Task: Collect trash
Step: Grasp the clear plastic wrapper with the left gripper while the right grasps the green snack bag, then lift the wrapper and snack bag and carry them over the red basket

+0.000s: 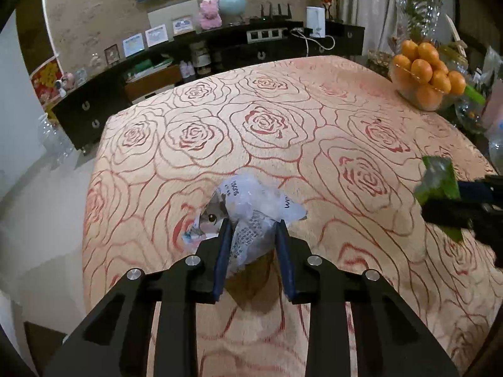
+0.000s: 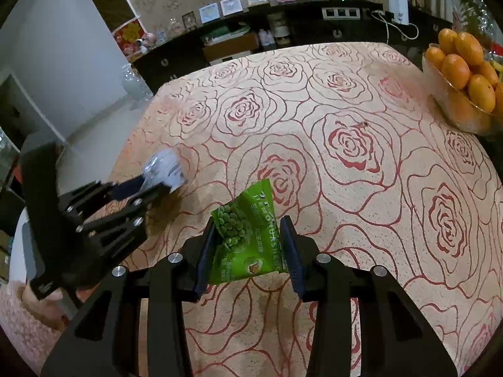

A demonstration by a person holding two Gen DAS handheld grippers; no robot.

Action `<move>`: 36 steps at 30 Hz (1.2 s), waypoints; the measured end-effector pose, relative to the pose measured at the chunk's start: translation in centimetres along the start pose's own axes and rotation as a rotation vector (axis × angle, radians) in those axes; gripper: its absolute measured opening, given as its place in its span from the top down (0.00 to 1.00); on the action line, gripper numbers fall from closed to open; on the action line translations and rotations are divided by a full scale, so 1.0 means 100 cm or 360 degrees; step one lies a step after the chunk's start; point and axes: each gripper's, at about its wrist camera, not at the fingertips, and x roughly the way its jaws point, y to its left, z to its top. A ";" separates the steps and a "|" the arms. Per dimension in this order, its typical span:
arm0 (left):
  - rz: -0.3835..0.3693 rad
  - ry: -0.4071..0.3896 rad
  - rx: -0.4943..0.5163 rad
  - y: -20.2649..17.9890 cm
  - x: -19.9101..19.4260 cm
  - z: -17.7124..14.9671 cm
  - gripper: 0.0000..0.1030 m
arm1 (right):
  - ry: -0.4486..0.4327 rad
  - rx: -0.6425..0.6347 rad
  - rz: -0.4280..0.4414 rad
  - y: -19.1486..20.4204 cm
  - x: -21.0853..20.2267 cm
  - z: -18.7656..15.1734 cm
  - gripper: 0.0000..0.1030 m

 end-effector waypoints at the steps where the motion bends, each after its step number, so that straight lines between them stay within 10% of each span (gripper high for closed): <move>1: 0.0004 -0.0002 -0.0006 0.001 -0.005 -0.003 0.75 | -0.0006 0.0000 0.0000 0.000 -0.002 0.000 0.62; 36: 0.0456 -0.0317 -0.0379 0.063 -0.215 -0.100 0.75 | -0.0182 -0.0262 0.0072 0.079 -0.047 -0.013 0.62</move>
